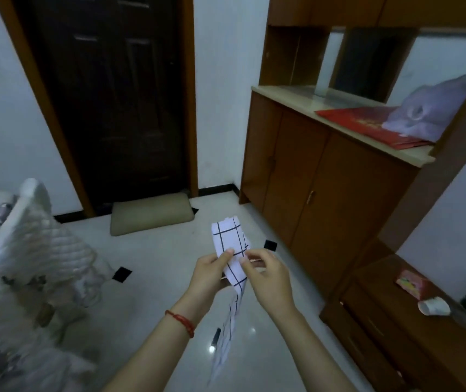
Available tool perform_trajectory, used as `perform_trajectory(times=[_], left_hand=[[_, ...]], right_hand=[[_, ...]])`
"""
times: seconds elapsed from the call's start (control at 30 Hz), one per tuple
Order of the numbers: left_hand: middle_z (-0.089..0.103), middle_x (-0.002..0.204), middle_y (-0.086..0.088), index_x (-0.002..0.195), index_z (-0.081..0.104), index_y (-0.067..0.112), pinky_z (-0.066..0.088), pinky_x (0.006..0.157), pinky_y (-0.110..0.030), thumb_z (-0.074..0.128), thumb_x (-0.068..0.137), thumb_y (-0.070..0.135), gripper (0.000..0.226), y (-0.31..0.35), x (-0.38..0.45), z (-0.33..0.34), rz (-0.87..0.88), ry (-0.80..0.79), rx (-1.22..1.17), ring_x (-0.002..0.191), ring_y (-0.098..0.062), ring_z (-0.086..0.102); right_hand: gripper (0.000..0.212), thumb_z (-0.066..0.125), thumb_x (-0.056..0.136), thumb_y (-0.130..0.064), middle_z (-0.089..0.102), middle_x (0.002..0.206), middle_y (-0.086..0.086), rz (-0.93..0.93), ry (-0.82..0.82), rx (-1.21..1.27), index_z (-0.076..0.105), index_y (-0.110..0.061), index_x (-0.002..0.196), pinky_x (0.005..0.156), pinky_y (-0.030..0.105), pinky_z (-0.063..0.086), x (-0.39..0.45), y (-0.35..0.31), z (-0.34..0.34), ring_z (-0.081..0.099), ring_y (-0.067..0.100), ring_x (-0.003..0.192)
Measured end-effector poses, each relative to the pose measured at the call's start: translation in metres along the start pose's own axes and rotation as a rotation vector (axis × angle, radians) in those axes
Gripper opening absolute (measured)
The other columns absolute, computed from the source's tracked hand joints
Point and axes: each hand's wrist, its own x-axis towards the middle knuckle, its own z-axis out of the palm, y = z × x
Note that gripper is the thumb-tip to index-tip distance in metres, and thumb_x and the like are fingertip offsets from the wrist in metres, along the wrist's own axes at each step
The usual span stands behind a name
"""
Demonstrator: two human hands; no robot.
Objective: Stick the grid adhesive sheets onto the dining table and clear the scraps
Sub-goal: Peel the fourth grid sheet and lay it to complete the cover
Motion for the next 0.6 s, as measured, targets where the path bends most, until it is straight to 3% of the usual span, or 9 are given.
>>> perform_trajectory(times=[0.2, 0.37, 0.5, 0.6], left_hand=[[0.073, 0.102, -0.014, 0.096, 0.070, 0.003, 0.057, 0.082, -0.035, 0.049, 0.094, 0.029, 0.034, 0.022, 0.051, -0.004, 0.065, 0.006, -0.031, 0.097, -0.026, 0.069], [0.073, 0.103, -0.013, 0.099, 0.068, 0.004, 0.056, 0.073, -0.023, 0.050, 0.090, 0.035, 0.037, 0.035, 0.092, -0.041, 0.146, 0.074, -0.057, 0.101, -0.023, 0.068], [0.073, 0.105, -0.007, 0.102, 0.069, 0.010, 0.057, 0.075, -0.026, 0.058, 0.077, 0.044, 0.044, 0.052, 0.134, -0.086, 0.217, 0.137, -0.093, 0.103, -0.019, 0.067], [0.072, 0.107, -0.009, 0.102, 0.068, 0.009, 0.057, 0.077, -0.029, 0.059, 0.076, 0.044, 0.044, 0.067, 0.170, -0.125, 0.251, 0.183, -0.135, 0.104, -0.021, 0.067]], right_hand=[[0.018, 0.067, 0.081, -0.038, 0.063, 0.100, -0.015, -0.001, -0.194, 0.163, 0.061, -0.034, 0.097, 0.066, 0.002, 0.044, 0.082, -0.005, 0.009, 0.059, -0.004, 0.091], [0.037, 0.073, 0.075, -0.039, 0.065, 0.109, -0.009, 0.015, -0.302, 0.248, 0.064, -0.023, 0.107, 0.078, 0.015, 0.050, 0.135, -0.016, 0.059, 0.062, 0.003, 0.097], [0.044, 0.076, 0.071, -0.039, 0.068, 0.110, -0.003, 0.014, -0.392, 0.305, 0.066, -0.018, 0.108, 0.086, 0.028, 0.055, 0.185, -0.034, 0.112, 0.065, 0.009, 0.098], [0.051, 0.078, 0.069, -0.037, 0.069, 0.110, -0.002, -0.004, -0.453, 0.331, 0.065, -0.016, 0.113, 0.087, 0.030, 0.056, 0.221, -0.052, 0.154, 0.066, 0.009, 0.099]])
